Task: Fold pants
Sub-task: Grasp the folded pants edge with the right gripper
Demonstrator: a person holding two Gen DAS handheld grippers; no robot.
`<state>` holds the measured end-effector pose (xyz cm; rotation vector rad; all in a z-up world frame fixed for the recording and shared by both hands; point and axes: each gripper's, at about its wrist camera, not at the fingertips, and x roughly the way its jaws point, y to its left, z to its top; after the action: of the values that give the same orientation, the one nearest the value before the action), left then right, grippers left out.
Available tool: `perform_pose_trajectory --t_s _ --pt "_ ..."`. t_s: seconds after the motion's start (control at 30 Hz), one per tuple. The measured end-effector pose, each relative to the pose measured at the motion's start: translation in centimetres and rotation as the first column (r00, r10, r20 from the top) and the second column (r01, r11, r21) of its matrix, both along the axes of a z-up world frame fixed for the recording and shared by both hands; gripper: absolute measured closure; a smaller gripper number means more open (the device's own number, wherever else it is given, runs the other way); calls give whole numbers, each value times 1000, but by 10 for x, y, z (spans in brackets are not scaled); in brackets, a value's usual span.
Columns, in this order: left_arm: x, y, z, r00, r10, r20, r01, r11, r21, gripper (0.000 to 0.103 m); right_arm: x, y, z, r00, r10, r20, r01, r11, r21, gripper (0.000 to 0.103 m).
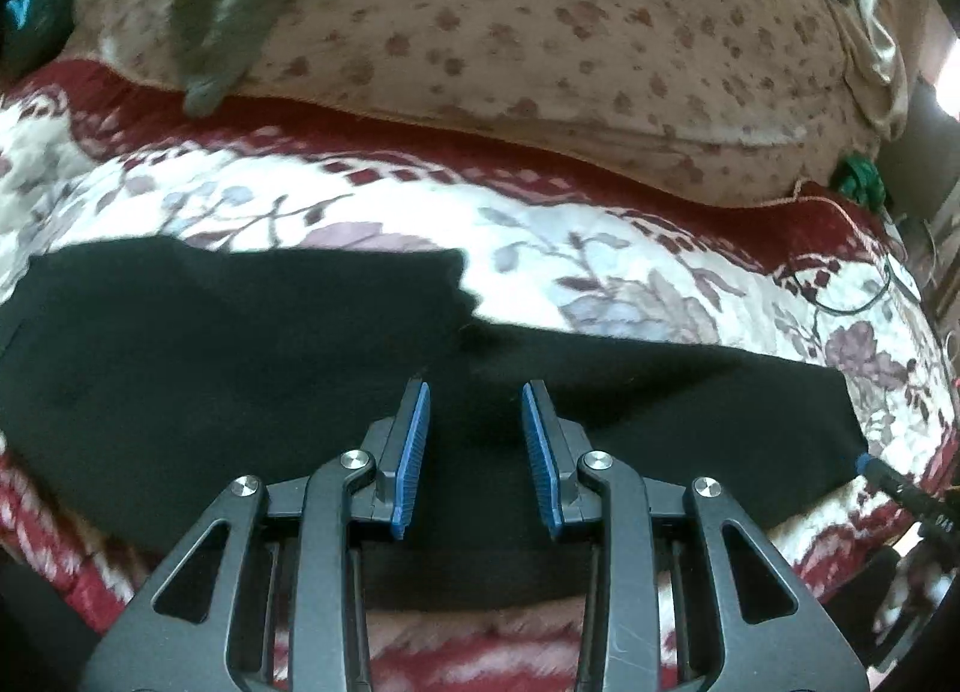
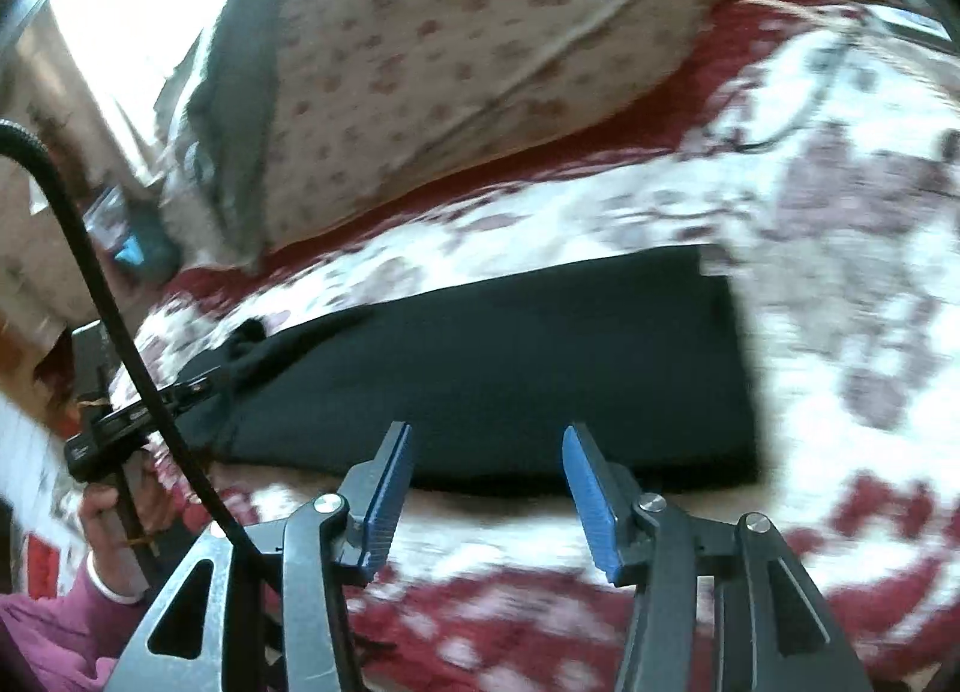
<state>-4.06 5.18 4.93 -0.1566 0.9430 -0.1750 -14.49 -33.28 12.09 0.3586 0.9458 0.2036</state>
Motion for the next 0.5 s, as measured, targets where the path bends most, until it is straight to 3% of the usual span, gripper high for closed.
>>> perform_pose_trajectory --t_s 0.23,0.37,0.5 --pt "20 -39 4 997 -71 -1 71 997 2 73 -11 -57 4 986 -168 -19 167 985 -32 52" --pt "25 -70 5 991 -133 -2 133 991 18 73 -2 -56 1 992 -123 -16 123 992 -33 52" --pt "26 -85 4 986 -169 -4 169 985 31 73 26 -41 -1 998 -53 -16 50 988 -144 53"
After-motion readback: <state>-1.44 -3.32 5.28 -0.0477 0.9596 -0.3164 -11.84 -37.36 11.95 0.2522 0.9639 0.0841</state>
